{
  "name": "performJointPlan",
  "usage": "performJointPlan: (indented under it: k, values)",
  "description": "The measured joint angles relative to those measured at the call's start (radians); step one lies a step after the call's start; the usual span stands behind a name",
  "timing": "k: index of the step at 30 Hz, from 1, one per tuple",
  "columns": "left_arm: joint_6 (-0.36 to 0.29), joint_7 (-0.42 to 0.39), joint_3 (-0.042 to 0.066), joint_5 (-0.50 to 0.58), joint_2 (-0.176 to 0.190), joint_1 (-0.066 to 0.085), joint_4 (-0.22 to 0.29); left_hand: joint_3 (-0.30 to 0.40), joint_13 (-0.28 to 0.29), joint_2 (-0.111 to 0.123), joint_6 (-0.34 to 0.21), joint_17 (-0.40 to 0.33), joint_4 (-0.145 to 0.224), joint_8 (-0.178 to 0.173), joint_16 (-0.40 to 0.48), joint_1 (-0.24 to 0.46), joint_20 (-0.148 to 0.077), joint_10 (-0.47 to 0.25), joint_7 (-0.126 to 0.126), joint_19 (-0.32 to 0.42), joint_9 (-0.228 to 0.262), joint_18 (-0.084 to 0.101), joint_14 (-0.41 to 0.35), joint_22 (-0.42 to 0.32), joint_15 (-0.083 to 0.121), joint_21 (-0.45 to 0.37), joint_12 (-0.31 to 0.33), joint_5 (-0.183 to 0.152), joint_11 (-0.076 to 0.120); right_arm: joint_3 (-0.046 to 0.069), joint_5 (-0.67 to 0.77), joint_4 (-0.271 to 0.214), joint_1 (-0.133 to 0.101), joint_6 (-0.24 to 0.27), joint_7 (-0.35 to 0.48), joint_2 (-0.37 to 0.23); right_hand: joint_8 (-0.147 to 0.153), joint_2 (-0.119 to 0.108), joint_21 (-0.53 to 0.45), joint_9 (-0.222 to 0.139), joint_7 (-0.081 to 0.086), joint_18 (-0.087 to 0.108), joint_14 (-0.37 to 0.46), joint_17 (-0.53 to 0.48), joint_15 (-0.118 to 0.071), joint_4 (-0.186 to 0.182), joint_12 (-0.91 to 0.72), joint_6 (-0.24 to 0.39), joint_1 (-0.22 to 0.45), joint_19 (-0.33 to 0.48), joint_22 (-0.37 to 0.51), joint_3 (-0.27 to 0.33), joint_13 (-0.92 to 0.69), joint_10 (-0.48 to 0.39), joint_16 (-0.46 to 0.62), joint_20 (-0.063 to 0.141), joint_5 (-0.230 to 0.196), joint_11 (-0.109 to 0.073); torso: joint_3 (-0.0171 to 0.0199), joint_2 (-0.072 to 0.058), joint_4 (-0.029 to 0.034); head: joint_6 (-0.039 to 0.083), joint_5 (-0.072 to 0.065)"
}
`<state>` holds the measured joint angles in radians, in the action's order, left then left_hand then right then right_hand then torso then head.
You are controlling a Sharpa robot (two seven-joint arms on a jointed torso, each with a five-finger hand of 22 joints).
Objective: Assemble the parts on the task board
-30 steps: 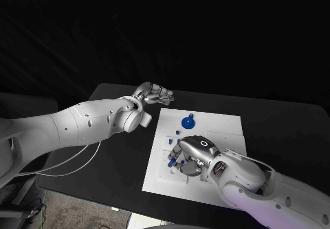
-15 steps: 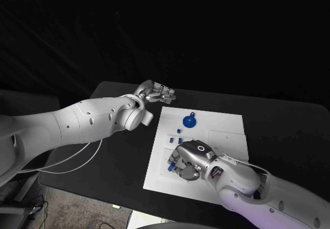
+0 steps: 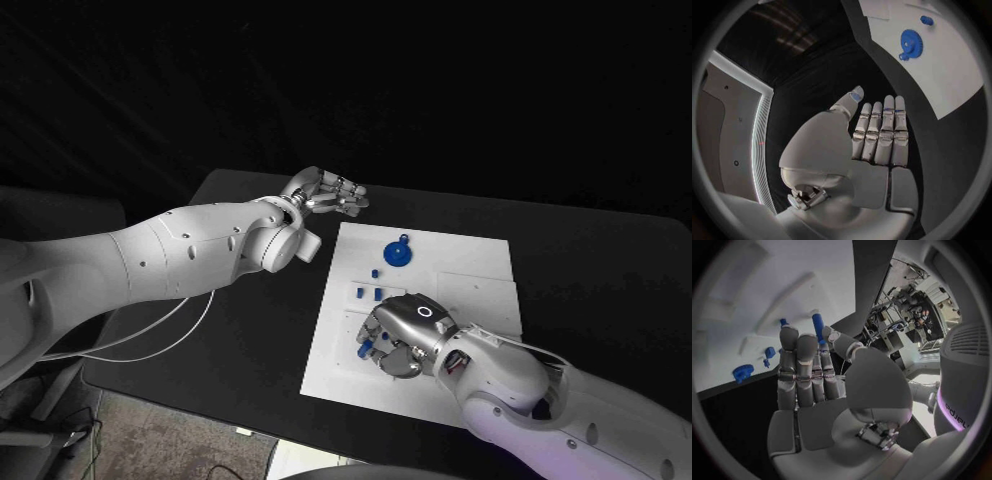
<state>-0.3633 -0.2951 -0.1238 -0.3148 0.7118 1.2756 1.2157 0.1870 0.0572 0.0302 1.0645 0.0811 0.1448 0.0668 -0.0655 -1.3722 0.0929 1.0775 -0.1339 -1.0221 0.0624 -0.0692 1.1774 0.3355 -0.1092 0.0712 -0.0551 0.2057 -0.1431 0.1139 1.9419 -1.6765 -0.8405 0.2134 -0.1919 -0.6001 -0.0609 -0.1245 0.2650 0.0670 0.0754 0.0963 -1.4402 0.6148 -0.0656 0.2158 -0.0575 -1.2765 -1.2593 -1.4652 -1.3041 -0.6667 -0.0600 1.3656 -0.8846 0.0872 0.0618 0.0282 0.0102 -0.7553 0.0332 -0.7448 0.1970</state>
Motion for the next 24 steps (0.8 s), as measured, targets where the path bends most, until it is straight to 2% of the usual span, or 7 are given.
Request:
performJointPlan:
  k: [24]
  values:
    - [0.002, 0.000, 0.000, 0.000, 0.001, 0.000, 0.000, 0.000, 0.000, 0.000, 0.000, 0.000, 0.000, 0.000, 0.000, 0.000, 0.000, 0.000, 0.000, 0.000, 0.000, 0.000, 0.000, 0.000, 0.000, 0.000, 0.000, 0.000, 0.000, -0.001, 0.018, 0.002, -0.001, -0.010, -0.006, -0.006, 0.001, 0.000, 0.000, 0.001, 0.001, 0.003, -0.001, 0.001, 0.002, 0.006, -0.001, 0.002, 0.000, -0.002, -0.004, -0.001, -0.001, 0.000, 0.000, -0.002, -0.004, 0.000, 0.0006, 0.000, -0.0005, -0.006, -0.001]
